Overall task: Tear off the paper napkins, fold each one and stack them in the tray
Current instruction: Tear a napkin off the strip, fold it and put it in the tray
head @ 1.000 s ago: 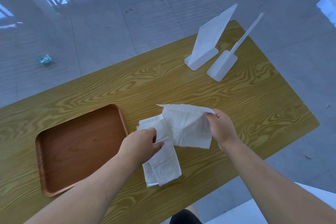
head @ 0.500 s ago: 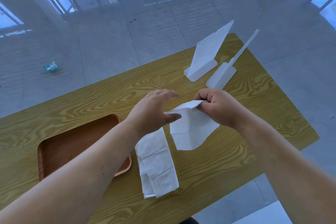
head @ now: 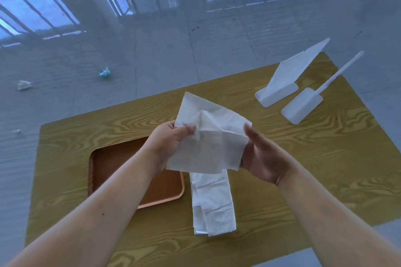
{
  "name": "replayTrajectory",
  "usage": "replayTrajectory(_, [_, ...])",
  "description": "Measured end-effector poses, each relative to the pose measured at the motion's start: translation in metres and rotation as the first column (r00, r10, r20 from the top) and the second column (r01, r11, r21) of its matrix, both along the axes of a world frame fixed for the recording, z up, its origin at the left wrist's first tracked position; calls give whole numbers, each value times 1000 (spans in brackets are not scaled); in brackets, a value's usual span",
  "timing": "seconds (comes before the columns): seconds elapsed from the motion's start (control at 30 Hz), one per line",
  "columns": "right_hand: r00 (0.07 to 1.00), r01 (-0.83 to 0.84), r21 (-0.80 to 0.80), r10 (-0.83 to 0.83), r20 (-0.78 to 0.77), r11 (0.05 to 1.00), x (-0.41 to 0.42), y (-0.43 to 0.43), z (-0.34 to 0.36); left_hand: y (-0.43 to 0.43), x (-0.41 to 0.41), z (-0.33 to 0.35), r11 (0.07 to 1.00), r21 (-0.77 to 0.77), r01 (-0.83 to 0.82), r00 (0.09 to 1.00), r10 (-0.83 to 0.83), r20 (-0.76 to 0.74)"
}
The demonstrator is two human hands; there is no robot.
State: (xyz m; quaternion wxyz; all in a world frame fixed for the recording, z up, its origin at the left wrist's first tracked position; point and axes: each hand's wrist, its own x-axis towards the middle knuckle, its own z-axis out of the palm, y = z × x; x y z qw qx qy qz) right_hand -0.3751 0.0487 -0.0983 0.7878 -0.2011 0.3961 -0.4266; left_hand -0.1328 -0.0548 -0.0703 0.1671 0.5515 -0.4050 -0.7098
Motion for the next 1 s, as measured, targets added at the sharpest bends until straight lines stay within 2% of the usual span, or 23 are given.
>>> replayTrajectory(0.03, [997, 3, 12, -2, -76, 1000, 14, -4, 1, 0, 13, -1, 999, 6, -32, 999, 32, 5])
replayTrajectory(0.17, [977, 98, 113, -73, -201, 989, 57, -23, -2, 1, 68, -6, 995, 2, -102, 995, 102, 5])
replayTrajectory(0.27, [954, 99, 119, -61, -293, 988, 83, -34, 1, 4, 109, -11, 991, 1, -130, 991, 130, 25])
replayTrajectory(0.4, [836, 88, 34, -55, -545, 996, 112, -43, 6, 10, 148, -8, 990, -24, -141, 990, 140, -19])
replayTrajectory(0.63, [833, -40, -43, 10, -553, 998, 141, -50, 6, 9, 180, 3, 967, -147, -206, 975, 215, 51])
replayTrajectory(0.77, [804, -57, -56, 13, -594, 997, 145, -54, 12, 6, 196, 12, 955, -273, -120, 984, 152, 98])
replayTrajectory(0.9, [780, -95, -64, 34, -625, 993, 150, -61, 17, 1, 205, 16, 932, -362, 4, 970, 85, 229])
replayTrajectory(1.0, [688, -164, -99, 42, -725, 982, 154, -66, 21, -1, 212, 14, 891, -444, 98, 927, 81, 367])
